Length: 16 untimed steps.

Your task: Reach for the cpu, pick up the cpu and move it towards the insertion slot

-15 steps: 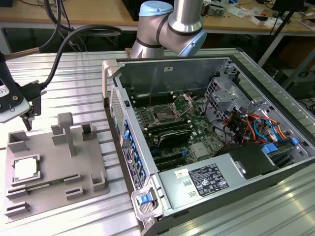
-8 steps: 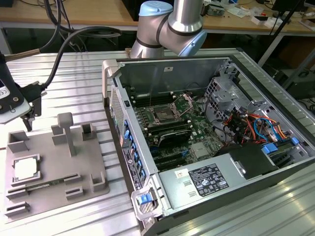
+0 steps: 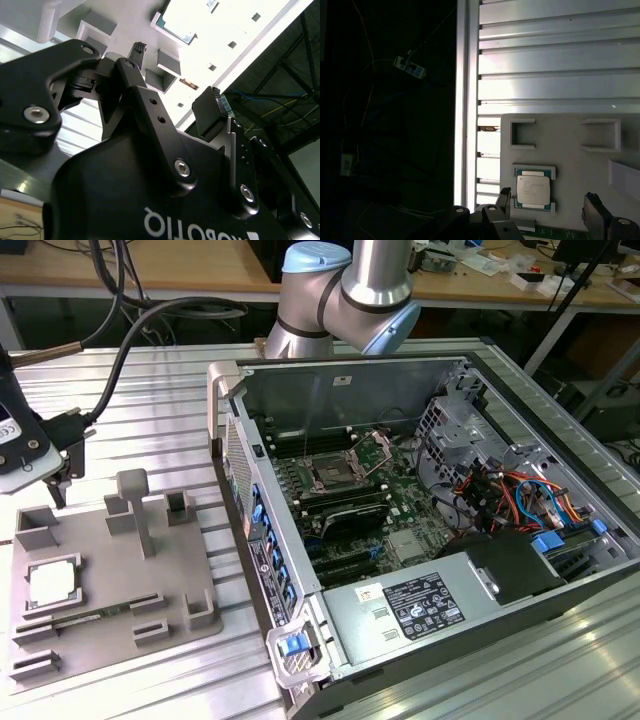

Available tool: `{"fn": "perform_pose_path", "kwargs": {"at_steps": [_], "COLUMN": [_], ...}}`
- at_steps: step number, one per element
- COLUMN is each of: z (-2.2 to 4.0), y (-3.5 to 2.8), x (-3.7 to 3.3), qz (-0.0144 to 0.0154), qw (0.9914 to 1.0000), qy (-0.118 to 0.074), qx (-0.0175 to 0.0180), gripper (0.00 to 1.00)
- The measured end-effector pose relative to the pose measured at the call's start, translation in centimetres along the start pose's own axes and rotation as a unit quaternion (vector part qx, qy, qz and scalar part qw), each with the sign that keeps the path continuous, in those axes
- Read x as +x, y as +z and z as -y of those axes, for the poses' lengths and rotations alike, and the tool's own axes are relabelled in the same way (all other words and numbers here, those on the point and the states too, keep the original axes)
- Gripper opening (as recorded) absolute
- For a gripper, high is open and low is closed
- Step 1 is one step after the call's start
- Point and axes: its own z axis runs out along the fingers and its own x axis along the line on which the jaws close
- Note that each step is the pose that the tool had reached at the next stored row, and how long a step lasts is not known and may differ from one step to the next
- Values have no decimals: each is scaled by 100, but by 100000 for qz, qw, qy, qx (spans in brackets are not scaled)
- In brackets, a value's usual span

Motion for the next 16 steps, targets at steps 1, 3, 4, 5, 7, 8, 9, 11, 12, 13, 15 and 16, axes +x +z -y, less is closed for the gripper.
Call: {"fn": "perform_pose_path", "kwargs": {"at_steps": [1,3,4,5,7,8,9,11,12,13,15,16], "z": [0,0,0,0,0,0,0,1,1,1,2,2], "y": [2,3,5,6,7,10,12,24,28,32,39,42], "x": [0,0,0,0,0,0,0,0,0,0,0,0], "qz": [0,-4,1,3,4,5,6,8,2,2,-2,-1], "qw": [100000,100000,100000,100000,100000,100000,100000,100000,100000,100000,100000,100000], "qy": [1,1,0,-1,1,1,-1,0,1,0,-1,0], "qx": [-1,3,-1,-1,-2,-4,-3,-5,-1,-1,1,3], "gripper": [66,66,66,66,66,66,66,66,66,66,66,66]}}
